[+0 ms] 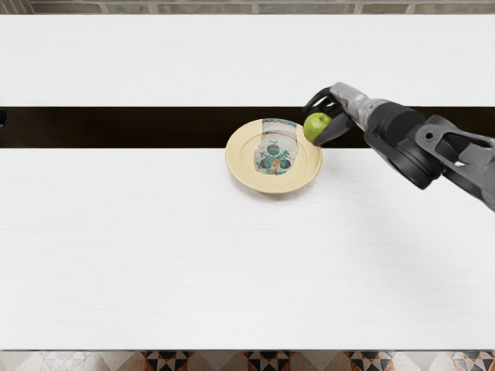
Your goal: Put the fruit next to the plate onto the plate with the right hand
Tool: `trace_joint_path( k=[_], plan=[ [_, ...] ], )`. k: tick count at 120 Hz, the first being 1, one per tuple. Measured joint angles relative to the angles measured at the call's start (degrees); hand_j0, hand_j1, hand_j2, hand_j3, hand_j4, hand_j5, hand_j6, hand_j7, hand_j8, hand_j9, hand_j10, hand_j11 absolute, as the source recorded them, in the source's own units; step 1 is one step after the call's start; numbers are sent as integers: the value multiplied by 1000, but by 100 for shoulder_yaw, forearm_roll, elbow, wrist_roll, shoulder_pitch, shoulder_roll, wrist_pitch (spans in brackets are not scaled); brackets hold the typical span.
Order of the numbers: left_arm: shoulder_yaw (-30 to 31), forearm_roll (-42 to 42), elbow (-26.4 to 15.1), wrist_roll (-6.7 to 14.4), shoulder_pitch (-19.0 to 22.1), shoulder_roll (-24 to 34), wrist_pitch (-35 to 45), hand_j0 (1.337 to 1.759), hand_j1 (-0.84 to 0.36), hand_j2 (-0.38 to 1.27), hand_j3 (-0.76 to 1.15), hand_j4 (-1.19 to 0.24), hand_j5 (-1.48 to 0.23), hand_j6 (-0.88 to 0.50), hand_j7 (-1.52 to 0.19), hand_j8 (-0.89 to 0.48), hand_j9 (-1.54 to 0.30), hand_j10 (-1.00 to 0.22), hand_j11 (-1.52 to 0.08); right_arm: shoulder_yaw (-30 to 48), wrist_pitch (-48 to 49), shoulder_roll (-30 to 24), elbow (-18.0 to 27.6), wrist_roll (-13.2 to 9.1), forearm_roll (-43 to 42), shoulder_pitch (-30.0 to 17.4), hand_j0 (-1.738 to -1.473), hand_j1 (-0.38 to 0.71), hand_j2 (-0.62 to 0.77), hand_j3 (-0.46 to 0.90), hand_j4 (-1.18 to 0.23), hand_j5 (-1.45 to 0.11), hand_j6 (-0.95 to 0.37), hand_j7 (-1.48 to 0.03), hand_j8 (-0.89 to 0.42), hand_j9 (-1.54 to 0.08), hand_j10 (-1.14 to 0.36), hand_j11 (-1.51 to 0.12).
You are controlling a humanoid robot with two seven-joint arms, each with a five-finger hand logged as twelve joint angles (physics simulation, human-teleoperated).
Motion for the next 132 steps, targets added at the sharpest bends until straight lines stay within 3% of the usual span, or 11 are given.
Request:
trace_joint_path(
  k=[22,99,113,132],
  plan=[
    [0,0,0,1,0,0,0,1658,69,46,0,-233,-304,-233,-304,-233,-304,-233,-304,0,8,347,2,6,25,51,-1658,276,260,1,-566,-776,-474,-756,-410,-764,-571,-764],
    [0,0,-1,-1,0,0,0,1658,69,46,0,-233,-304,-233,-304,-233,-304,-233,-304,-82,-11,729,-12,41,-27,-251,-1658,253,266,0,-582,-771,-502,-764,-440,-771,-582,-772],
    [0,0,-1,-1,0,0,0,1658,69,46,0,-233,-304,-233,-304,-233,-304,-233,-304,-78,-38,758,-16,22,-74,-231,-1658,119,132,0,-437,-577,-392,-572,-358,-577,-437,-577],
    [0,0,1,0,0,0,0,1658,69,47,0,-233,-304,-233,-304,-233,-304,-233,-304,-45,-59,734,-18,13,-91,-216,-1658,-76,52,0,-250,-329,-230,-327,-214,-329,-250,-329]
  ],
)
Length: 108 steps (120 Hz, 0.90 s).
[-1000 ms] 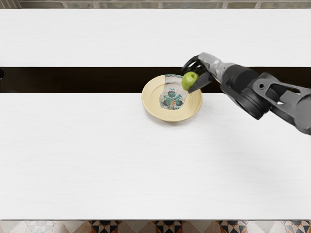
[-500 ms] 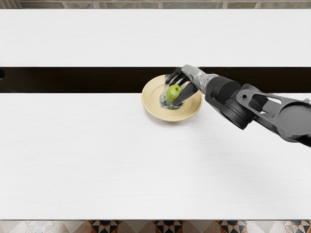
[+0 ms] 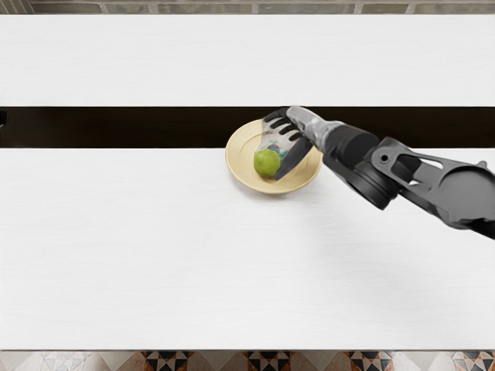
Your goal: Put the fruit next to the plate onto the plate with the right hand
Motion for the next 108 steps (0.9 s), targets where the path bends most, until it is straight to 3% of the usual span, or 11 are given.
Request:
trace_joint_path(
  k=[24,40,50,63,71,85,108],
  plan=[
    [0,0,-2,2,0,0,0,1658,69,47,0,-233,-304,-233,-304,-233,-304,-233,-304,160,21,-188,14,22,76,-8,-1658,-203,13,0,-131,-171,-124,-170,-118,-171,-131,-171],
    [0,0,-1,1,0,0,0,1658,69,47,0,-233,-304,-233,-304,-233,-304,-233,-304,545,475,-517,43,75,777,-33,-1658,-252,4,0,-87,-112,-83,-111,-80,-112,-86,-112],
    [0,0,-1,-1,0,0,0,1658,69,47,0,-233,-304,-233,-304,-233,-304,-233,-304,840,1132,-860,41,300,1377,-51,-1658,-270,0,0,-70,-90,-68,-90,-66,-90,-70,-90],
    [0,0,-1,0,0,0,0,1658,69,47,0,-233,-303,-233,-303,-233,-303,-233,-303,997,2057,-1516,25,828,2224,-122,-1658,-285,-2,0,-57,-73,-56,-72,-54,-73,-57,-73],
    [0,0,-1,0,0,0,0,1658,69,47,0,-233,-303,-233,-303,-233,-303,-233,-303,1036,2621,-1942,16,1026,2645,-158,-1658,-291,-4,0,-51,-66,-51,-65,-50,-66,-51,-66],
    [0,0,-1,1,0,0,0,1658,69,47,0,-233,-303,-233,-304,-233,-304,-233,-304,1064,3402,-2501,-52,1179,3068,-265,-1658,-298,-5,0,-45,-58,-45,-58,-44,-58,-45,-58],
    [-1,2,-14,3,122,0,0,1658,69,47,0,-233,-303,-233,-303,-233,-304,-233,-304,1075,4157,-2990,-192,1242,3392,-382,-1658,-303,-6,0,-40,-52,-41,-51,-40,-51,-40,-51]
  ],
)
